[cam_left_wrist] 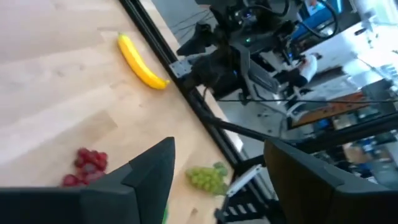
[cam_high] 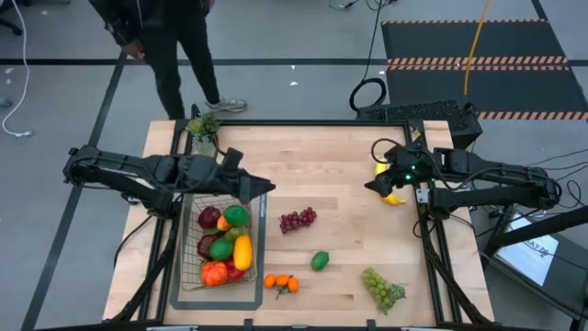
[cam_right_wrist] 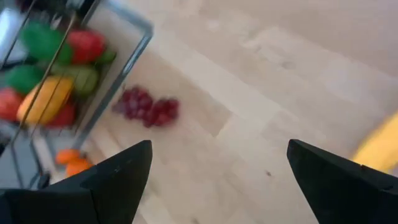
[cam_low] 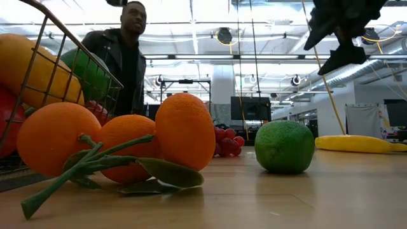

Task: Build produce basket
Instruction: Put the yellow banana into the wire basket

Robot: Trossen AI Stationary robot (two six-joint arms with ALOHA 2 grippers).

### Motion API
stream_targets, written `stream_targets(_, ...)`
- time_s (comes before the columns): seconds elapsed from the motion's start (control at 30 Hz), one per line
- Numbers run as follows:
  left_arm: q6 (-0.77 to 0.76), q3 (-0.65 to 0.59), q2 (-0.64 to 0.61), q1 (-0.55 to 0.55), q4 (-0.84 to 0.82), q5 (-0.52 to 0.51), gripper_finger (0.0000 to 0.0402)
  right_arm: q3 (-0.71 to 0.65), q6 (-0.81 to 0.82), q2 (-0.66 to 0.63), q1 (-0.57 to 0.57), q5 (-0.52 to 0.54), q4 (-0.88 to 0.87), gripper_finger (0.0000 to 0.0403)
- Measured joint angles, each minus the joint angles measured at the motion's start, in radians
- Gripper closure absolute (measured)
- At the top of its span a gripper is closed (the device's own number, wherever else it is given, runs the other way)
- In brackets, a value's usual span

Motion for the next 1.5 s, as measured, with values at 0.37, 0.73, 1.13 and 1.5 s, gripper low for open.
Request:
stream_targets(0.37,0.065,0.0,0.0,0.118,-0.009,-0.023,0.0165,0.0,0.245,0.001,-0.007,0.206,0.009,0.0034)
stream_targets(0.73,0.162,0.0,-0.001,0.258,0.031,0.2,0.0165,0.0,0.413,0.001,0.016,0.076,-0.043,0.0035)
stream_targets(1.13,0.194,0.0,-0.01,0.242,0.033,0.319,0.0165,0.0,0.337,0.104,0.015,0.051,-0.253,0.0035)
stream_targets(1.5,0.265,0.0,-0.005,0.285,0.019,0.169,0.0165,-0.091,0.034,0.233,0.015,0.046,-0.263,0.0035)
